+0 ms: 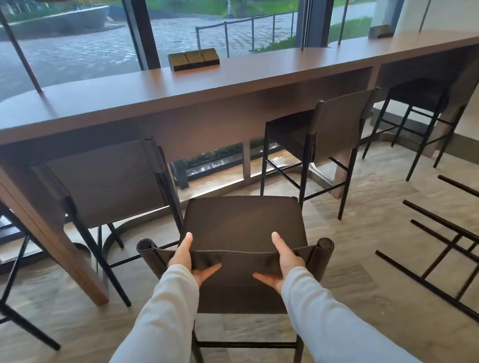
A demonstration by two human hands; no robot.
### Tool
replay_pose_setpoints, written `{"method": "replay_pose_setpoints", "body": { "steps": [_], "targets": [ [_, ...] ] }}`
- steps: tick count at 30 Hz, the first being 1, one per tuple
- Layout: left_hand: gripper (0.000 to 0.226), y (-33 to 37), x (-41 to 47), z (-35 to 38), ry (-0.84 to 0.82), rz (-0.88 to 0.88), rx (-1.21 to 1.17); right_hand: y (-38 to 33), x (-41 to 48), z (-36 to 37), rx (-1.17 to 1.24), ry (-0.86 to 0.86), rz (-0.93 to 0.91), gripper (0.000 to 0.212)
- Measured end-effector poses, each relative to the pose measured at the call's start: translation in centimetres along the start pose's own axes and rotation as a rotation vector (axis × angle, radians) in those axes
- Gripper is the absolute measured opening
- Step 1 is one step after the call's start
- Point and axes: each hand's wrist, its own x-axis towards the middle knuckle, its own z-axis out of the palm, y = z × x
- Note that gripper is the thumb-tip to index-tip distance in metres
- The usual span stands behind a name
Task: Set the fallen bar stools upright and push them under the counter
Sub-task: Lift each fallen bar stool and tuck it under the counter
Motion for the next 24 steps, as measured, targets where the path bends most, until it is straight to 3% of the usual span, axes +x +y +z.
{"method": "replay_pose_setpoints", "body": {
  "steps": [4, 8, 14, 18, 24],
  "targets": [
    [0.039, 1.1, 0.9, -0.4, 0.037, -0.057, -0.058, 0.1, 0.7, 1.4, -0.075, 0.074, -0.013, 0.052],
    [0.028, 2.1, 1.4, 0.1, 0.053, -0.132, 0.084, -0.6, 1.5, 2.0, -0.052, 0.093, -0.004, 0.029],
    [0.025, 4.9, 2.7, 2.2, 0.021, -0.202, 0.133, -3.7, 3.0, 4.0, -0.121, 0.101, -0.041, 0.029],
    [0.006, 7.6, 3.8, 5.9, -0.004, -0.198, 0.114, -7.2, 5.1, 6.6, -0.174, 0.121, -0.048, 0.03],
    [0.018, 11.8, 6.0, 11.7, -0.016, -0.186, 0.138, -12.6, 8.7, 11.3, -0.232, 0.135, -0.029, 0.03]
  ]
}}
